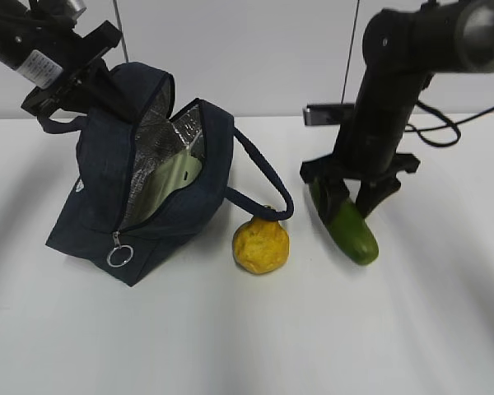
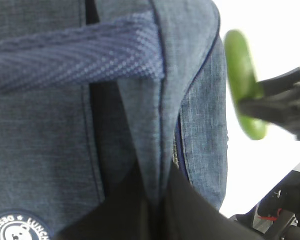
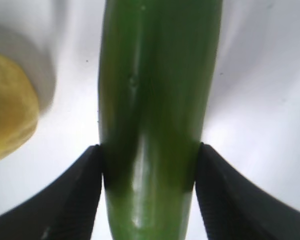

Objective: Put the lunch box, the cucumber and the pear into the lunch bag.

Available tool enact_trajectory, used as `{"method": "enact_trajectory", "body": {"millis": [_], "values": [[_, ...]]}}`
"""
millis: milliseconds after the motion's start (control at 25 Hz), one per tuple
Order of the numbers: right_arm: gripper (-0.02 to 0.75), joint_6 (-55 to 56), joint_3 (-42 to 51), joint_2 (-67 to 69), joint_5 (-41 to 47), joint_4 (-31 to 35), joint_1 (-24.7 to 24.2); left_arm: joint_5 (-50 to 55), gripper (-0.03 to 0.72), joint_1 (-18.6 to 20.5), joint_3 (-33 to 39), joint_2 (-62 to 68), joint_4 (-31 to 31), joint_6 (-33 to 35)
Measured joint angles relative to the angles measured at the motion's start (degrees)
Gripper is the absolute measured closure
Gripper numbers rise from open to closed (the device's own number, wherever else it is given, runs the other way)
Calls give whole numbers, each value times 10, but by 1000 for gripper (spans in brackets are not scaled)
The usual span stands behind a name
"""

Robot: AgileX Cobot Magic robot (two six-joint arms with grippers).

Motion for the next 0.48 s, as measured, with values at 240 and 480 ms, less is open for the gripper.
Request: {"method": "enact_trajectory", "body": {"millis": [240, 480], "values": [[327, 2, -129, -49, 31, 61, 0, 0, 688, 0, 0, 0, 0, 0], [327, -35, -182, -44, 21, 313, 17, 0, 688, 0, 0, 0, 0, 0]]}}
